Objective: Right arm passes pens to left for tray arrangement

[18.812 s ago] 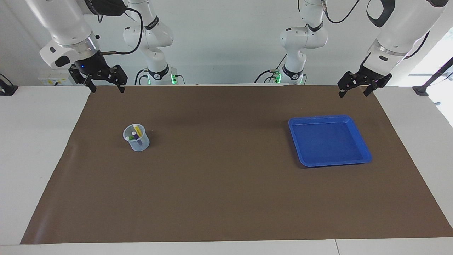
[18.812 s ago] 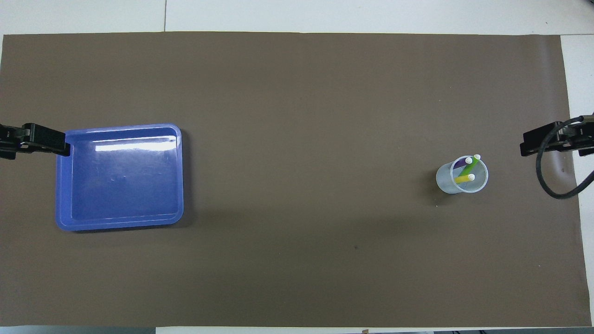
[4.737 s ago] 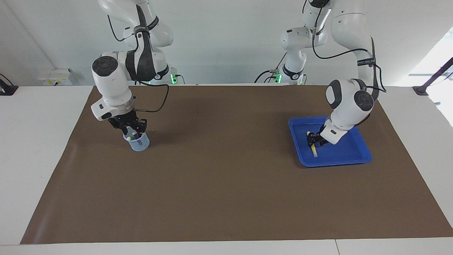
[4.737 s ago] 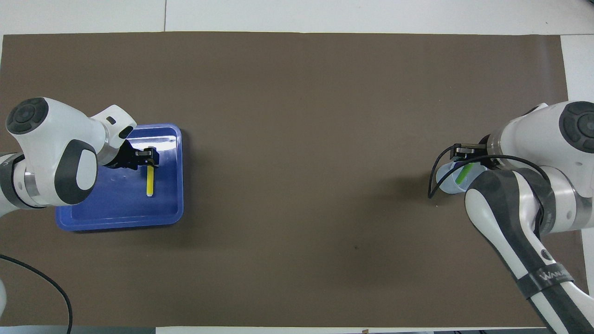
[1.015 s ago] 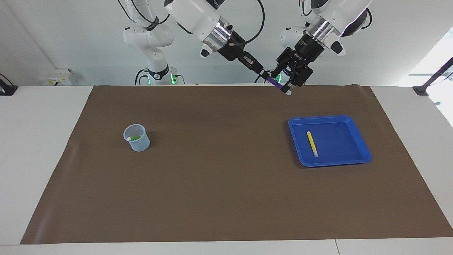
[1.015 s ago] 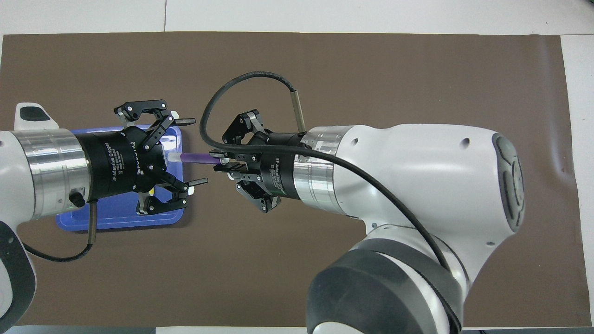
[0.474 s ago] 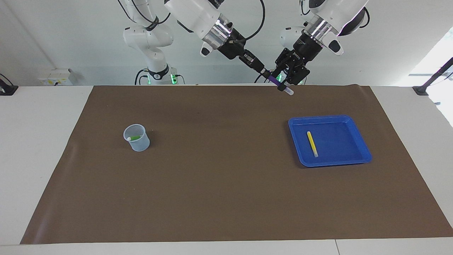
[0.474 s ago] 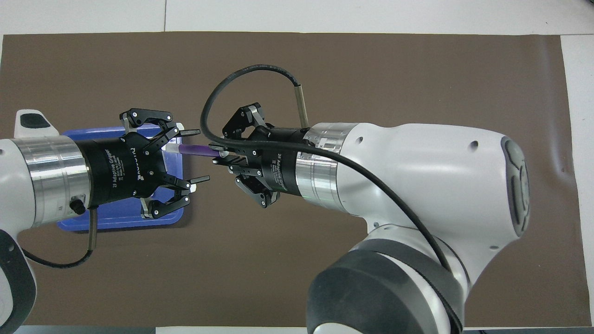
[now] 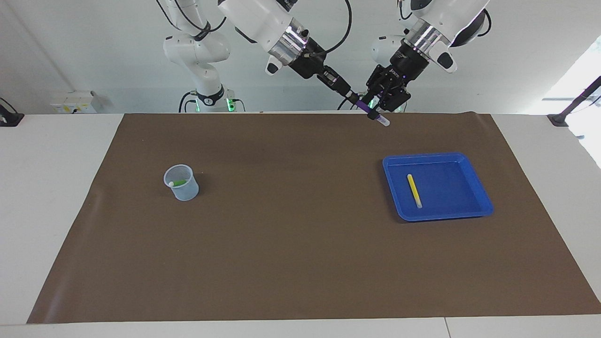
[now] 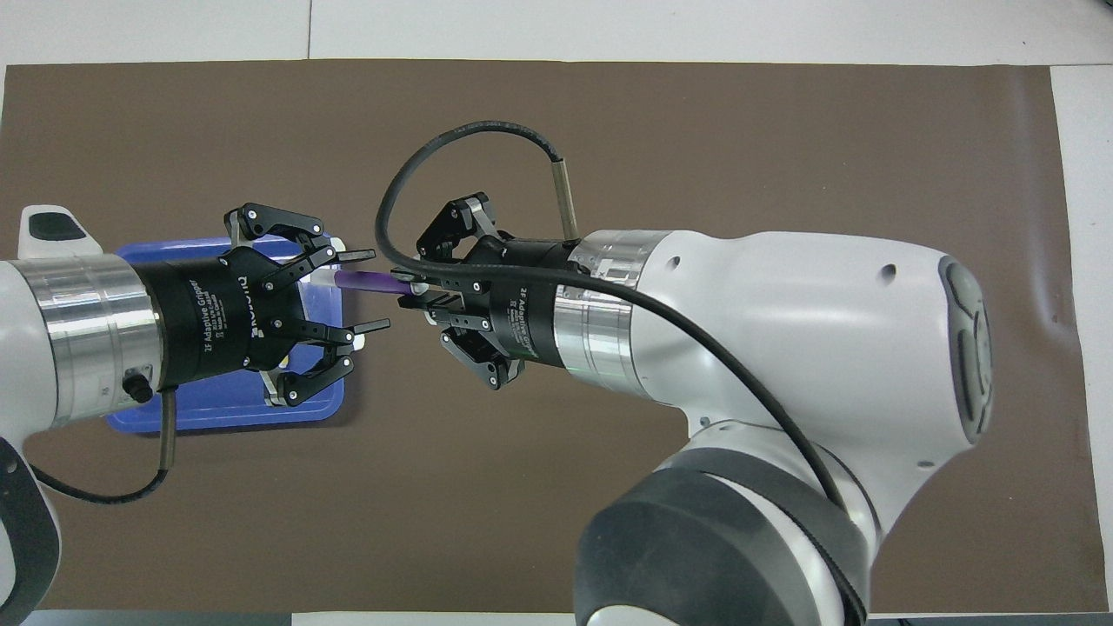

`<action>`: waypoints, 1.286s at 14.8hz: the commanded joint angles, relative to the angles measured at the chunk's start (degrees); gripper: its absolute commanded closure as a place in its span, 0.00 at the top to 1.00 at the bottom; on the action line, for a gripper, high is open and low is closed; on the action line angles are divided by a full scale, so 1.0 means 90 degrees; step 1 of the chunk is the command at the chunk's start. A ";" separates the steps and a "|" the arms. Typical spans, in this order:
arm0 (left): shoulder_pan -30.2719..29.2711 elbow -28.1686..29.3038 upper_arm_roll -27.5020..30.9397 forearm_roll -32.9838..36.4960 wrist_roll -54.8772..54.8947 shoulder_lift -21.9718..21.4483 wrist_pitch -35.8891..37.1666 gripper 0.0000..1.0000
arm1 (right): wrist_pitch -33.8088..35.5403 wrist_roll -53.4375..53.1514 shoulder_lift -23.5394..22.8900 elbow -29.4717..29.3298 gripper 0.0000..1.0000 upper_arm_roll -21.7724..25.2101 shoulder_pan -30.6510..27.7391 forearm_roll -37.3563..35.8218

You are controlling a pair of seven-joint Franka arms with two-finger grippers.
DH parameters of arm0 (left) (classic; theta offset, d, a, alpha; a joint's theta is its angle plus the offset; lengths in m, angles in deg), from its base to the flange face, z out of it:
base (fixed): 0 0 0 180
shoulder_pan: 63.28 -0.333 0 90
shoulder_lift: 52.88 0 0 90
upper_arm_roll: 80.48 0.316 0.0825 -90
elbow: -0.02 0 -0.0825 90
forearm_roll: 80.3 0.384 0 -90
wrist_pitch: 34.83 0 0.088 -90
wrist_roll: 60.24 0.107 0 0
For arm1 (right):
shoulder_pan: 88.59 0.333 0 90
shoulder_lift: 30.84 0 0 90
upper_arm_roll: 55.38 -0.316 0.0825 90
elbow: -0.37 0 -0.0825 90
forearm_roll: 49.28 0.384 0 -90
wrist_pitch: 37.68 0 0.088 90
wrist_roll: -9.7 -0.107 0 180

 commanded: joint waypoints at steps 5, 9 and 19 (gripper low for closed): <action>0.0016 0.0197 0.0027 -0.0087 0.0062 -0.0212 -0.0044 0.00 | -0.0083 -0.0071 -0.0049 -0.0060 0.00 -0.0072 -0.0025 -0.0107; 0.0007 0.0197 0.0036 -0.0086 0.0131 -0.0212 -0.0054 0.00 | -0.0083 -0.0062 -0.0049 -0.0060 0.00 -0.0072 -0.0035 -0.0117; -0.0013 0.0207 0.0046 -0.0087 0.0101 -0.0212 -0.0122 0.00 | 0.0365 0.0016 -0.0098 -0.0031 1.00 0.0045 -0.0112 -0.1978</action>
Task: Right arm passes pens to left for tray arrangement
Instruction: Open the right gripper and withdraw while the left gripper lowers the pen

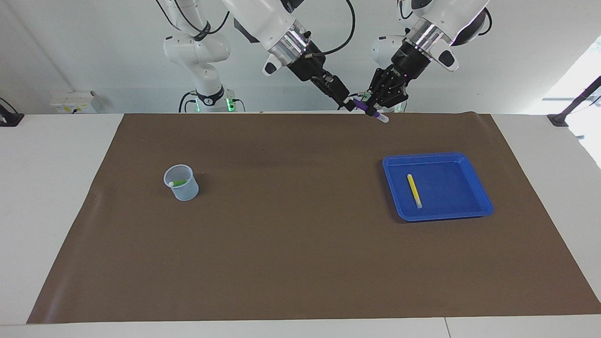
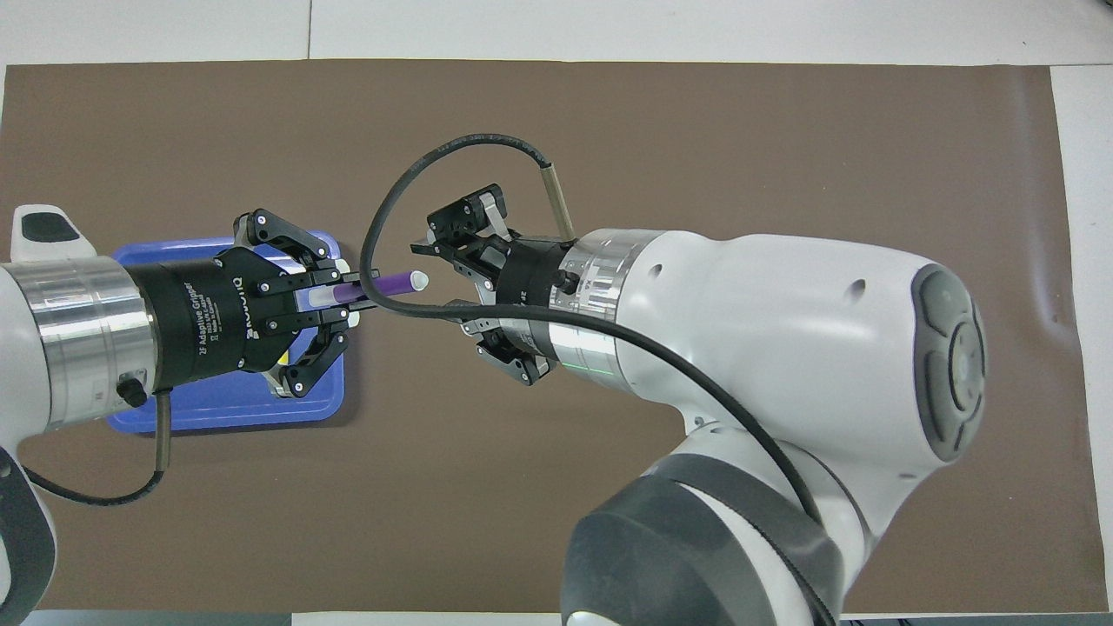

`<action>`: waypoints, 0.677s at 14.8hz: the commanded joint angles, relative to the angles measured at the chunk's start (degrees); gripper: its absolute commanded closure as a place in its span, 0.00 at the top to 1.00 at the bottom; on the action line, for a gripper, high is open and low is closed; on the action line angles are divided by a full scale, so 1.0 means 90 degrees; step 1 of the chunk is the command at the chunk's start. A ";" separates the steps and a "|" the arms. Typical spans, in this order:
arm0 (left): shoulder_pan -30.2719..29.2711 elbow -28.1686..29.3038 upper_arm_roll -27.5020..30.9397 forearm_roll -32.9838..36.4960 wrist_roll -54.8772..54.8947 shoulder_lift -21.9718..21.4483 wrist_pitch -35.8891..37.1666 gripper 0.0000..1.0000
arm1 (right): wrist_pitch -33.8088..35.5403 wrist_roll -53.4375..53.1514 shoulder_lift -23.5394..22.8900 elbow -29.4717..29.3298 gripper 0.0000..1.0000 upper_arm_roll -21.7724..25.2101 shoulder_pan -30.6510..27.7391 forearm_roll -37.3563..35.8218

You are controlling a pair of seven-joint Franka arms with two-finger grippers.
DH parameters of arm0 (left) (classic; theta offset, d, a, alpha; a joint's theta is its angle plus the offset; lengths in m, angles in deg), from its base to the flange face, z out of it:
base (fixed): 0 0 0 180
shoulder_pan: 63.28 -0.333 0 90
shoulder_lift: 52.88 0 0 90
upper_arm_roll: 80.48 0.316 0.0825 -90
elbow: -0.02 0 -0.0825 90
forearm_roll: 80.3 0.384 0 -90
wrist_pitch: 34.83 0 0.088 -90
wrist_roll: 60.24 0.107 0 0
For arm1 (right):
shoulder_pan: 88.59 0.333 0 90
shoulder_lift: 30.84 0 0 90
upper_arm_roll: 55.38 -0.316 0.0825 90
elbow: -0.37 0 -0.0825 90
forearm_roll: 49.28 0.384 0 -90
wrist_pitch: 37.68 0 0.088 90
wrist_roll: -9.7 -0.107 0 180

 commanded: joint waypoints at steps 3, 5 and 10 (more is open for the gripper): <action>-0.0219 0.0189 0.0031 -0.0086 0.0026 -0.0172 -0.0092 0.00 | 0.1142 0.0960 -0.0009 -0.0024 1.00 0.0579 -0.0119 -0.1159; -0.0531 0.0228 0.0031 -0.0086 0.0698 -0.0162 0.0025 0.00 | 0.1845 0.2140 0.0069 0.0053 1.00 0.1086 -0.0099 -0.1246; -0.1643 0.0657 0.0061 -0.0077 0.3477 -0.0143 0.1078 0.00 | 0.2180 0.4573 0.0615 0.1106 1.00 0.1868 -0.0099 -0.1754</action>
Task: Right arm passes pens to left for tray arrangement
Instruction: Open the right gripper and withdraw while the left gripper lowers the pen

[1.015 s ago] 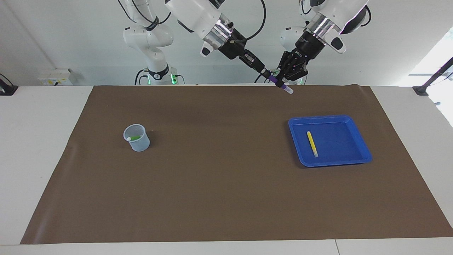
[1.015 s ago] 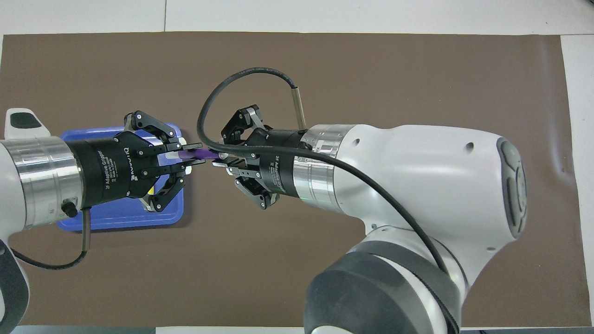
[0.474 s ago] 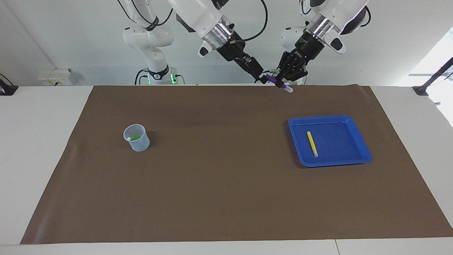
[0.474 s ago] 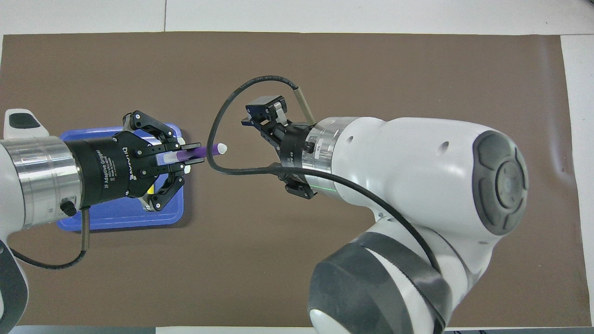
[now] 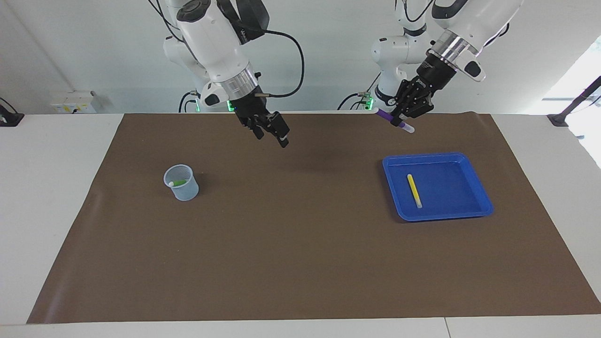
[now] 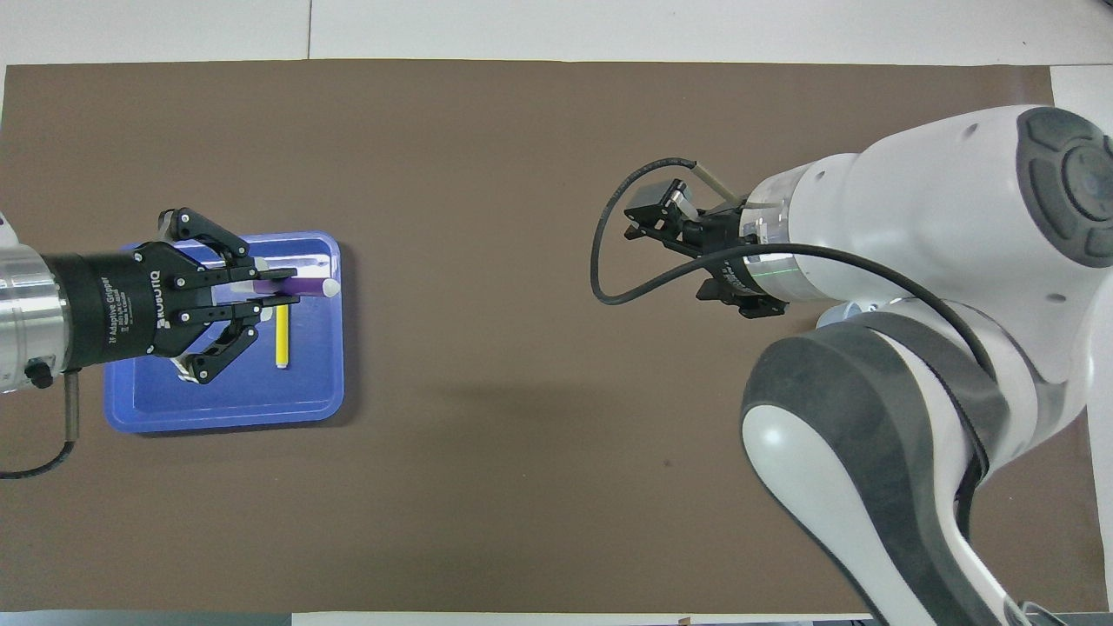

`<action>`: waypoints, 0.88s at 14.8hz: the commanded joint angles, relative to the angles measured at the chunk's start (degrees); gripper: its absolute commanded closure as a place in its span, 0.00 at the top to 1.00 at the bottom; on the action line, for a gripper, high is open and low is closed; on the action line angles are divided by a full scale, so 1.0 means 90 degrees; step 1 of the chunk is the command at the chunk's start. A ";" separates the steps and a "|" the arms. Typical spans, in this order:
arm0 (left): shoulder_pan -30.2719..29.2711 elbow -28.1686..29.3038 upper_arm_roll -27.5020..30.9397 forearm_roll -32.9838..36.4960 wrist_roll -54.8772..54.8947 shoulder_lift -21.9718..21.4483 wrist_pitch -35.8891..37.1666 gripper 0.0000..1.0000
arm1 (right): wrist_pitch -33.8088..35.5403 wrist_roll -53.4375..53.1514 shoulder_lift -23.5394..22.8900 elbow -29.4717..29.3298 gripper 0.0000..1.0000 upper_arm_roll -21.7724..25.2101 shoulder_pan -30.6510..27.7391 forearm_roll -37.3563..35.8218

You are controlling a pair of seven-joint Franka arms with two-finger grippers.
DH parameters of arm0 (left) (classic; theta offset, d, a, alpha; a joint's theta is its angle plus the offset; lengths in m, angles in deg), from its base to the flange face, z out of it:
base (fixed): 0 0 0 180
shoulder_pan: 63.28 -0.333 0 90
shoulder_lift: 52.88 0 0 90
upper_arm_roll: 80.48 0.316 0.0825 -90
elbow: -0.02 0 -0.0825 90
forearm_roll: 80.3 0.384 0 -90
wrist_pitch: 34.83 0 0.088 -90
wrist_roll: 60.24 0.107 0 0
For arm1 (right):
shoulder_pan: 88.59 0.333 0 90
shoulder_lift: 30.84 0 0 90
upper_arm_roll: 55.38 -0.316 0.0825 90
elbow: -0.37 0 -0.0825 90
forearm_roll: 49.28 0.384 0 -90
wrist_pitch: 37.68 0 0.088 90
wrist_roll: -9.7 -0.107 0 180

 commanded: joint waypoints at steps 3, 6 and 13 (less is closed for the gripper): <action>-0.1179 0.0652 -0.0001 0.0184 0.3307 -0.0042 0.0467 0.00 | 0.0072 0.2118 0.0551 0.1082 1.00 0.0860 -0.0026 -0.0635; -0.1579 0.0956 -0.0010 0.0975 0.5603 0.0240 0.0398 0.00 | 0.0043 0.3028 0.0473 0.1327 1.00 0.1262 -0.0036 -0.1065; -0.1601 0.0878 -0.0010 0.2772 0.8498 0.1929 -0.0684 0.00 | -0.0951 0.4766 0.0385 0.2263 0.94 0.2258 -0.0045 -0.1467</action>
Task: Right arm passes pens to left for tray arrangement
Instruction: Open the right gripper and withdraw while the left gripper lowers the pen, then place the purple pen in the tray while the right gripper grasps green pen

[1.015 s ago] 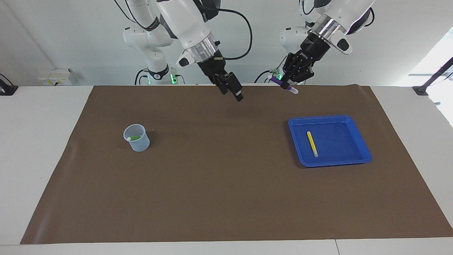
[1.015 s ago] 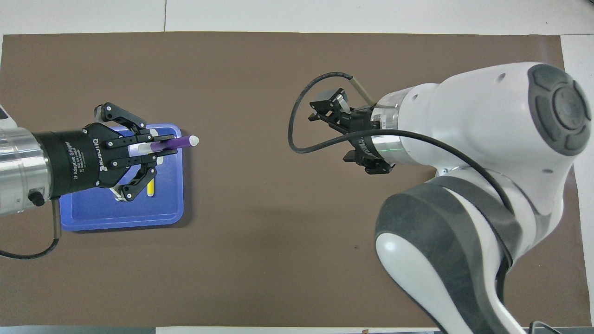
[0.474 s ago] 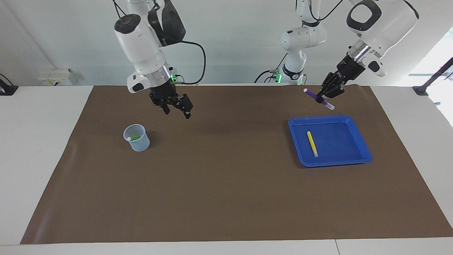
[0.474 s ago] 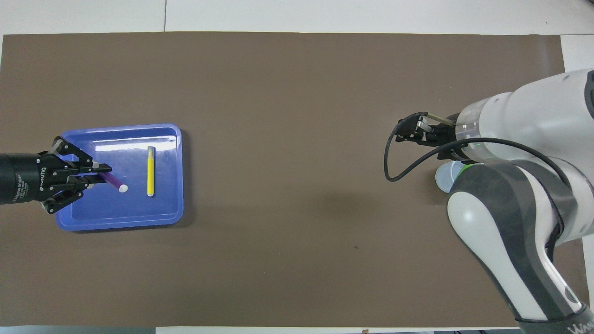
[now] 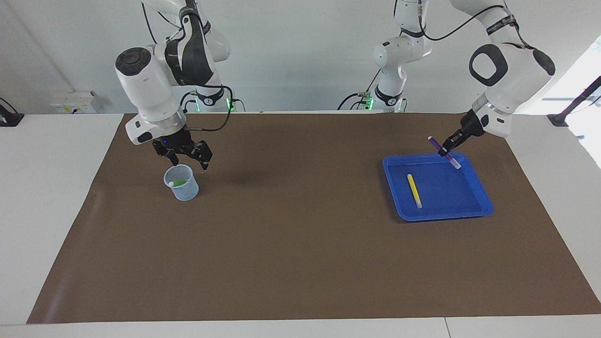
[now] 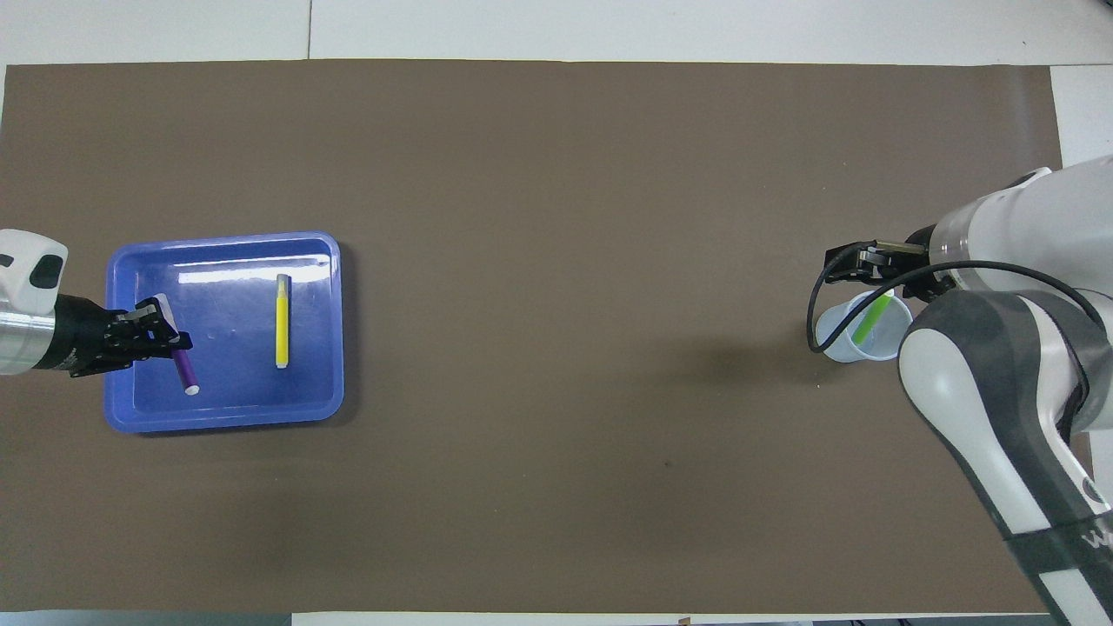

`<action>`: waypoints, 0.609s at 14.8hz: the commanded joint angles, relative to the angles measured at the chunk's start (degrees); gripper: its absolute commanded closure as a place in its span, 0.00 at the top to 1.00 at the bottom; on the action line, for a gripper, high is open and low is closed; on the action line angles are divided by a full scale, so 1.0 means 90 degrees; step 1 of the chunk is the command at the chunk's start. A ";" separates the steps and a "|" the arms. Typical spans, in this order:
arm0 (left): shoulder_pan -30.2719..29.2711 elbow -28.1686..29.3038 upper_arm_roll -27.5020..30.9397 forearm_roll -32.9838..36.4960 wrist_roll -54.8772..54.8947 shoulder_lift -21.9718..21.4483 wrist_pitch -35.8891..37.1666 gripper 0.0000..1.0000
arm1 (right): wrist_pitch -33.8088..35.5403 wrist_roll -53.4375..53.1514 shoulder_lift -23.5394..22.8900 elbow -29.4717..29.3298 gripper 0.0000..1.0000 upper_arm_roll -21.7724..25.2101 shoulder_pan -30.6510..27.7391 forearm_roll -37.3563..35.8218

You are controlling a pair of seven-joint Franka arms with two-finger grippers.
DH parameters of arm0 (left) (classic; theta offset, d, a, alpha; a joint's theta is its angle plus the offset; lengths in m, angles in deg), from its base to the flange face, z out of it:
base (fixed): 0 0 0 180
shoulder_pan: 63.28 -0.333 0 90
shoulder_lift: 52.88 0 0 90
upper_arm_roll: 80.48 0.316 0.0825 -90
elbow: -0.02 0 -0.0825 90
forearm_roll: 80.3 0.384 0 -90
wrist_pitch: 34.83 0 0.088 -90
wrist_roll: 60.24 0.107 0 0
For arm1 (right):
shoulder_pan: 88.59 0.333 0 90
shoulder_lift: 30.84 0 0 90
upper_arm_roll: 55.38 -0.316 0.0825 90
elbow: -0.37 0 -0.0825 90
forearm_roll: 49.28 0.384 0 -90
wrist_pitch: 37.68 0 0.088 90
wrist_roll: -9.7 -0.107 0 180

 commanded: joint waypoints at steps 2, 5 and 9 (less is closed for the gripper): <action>0.0076 -0.0070 -0.0019 0.0858 0.0771 0.0823 -0.0658 0.00 | -0.0704 0.0763 0.0055 0.0622 0.91 0.0317 -0.0022 -0.0106; 0.0183 -0.0079 -0.0028 0.1210 0.0849 0.1165 -0.0942 0.00 | -0.1220 0.0783 0.0015 0.0992 0.89 0.0327 -0.0022 -0.0106; 0.0262 -0.0089 -0.0019 0.1279 0.0889 0.1391 -0.1147 0.00 | -0.1408 0.1212 -0.0073 0.1081 0.84 0.0406 -0.0081 -0.0106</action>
